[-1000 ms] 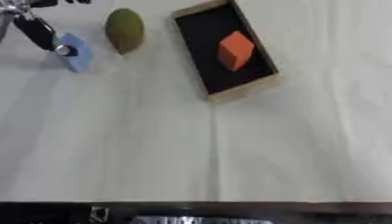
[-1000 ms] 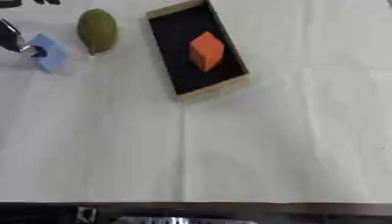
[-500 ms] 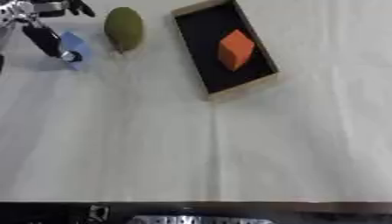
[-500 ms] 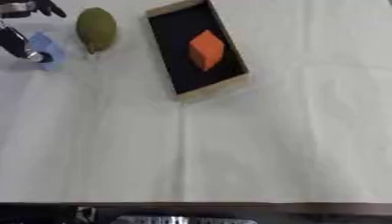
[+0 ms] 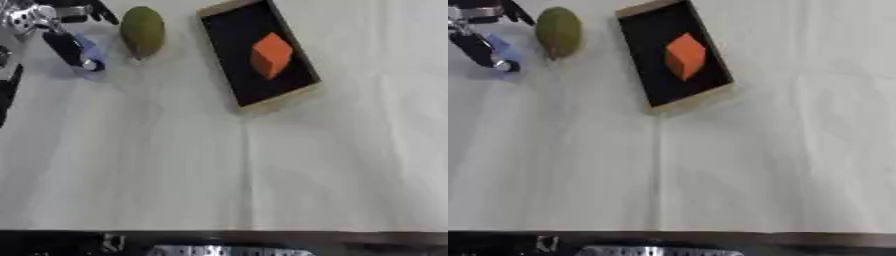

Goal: Pick up objects on the table and place them in the box.

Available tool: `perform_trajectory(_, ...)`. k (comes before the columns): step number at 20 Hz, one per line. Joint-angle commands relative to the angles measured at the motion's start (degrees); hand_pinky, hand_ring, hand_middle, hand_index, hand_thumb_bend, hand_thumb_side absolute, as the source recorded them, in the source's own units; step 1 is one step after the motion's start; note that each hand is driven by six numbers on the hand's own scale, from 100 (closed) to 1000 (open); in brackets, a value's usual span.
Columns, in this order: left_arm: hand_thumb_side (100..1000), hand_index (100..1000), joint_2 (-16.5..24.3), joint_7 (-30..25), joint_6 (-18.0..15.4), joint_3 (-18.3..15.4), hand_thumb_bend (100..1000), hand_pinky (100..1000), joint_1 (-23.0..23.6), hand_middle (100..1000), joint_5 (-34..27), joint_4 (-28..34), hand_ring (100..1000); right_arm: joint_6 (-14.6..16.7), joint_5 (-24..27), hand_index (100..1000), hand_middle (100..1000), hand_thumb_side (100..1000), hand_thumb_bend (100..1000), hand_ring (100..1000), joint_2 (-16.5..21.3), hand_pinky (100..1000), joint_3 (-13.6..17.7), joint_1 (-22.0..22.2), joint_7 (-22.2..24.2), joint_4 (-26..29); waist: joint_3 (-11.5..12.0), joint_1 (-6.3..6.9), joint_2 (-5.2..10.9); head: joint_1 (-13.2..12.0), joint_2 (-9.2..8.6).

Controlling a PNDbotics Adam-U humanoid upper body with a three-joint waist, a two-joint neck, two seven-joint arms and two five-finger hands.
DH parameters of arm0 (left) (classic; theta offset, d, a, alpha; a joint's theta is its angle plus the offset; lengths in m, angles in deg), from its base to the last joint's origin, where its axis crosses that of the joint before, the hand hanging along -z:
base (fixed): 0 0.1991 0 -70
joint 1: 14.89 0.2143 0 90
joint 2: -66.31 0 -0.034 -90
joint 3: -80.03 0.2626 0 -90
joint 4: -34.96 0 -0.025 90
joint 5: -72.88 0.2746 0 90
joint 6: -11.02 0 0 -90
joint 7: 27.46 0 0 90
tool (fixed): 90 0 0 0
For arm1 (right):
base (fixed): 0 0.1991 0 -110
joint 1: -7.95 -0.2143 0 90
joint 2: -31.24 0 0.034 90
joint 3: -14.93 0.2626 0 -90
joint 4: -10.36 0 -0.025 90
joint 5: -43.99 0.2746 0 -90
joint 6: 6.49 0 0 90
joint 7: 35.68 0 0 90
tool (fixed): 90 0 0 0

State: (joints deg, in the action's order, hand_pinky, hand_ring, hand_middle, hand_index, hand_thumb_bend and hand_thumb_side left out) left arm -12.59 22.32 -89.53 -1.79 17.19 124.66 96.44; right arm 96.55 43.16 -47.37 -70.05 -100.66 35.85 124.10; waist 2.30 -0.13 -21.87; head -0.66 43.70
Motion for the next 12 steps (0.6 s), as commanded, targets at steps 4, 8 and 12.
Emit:
perform_trajectory(4, 100, 923, 2.9, -0.9, 0.7, -1.3, 457, 942, -1.9, 876, -2.1, 5.8, 909, 0.0, 0.2, 886, 704, 623, 100, 801, 1.2, 858, 0.4, -0.1, -0.1, 0.8, 0.4, 0.14, 1.43, 0.0, -0.22)
perform_trajectory(8, 100, 924, 4.0, -2.1, 0.5, -1.0, 465, 943, -2.1, 880, -2.1, 7.3, 914, 0.0, 0.3, 886, 704, 623, 100, 802, 1.3, 858, 0.5, 0.0, -0.1, 0.8, 0.7, 0.19, 1.76, -0.2, -0.29)
perform_trajectory(12, 100, 918, 4.6, -3.0, 0.0, -0.6, 488, 946, -2.2, 886, -1.9, 7.2, 918, 0.0, 0.4, 886, 704, 622, 100, 802, 1.3, 858, 0.5, 0.1, -0.1, 0.8, 0.7, 0.17, 1.98, -0.7, -0.35)
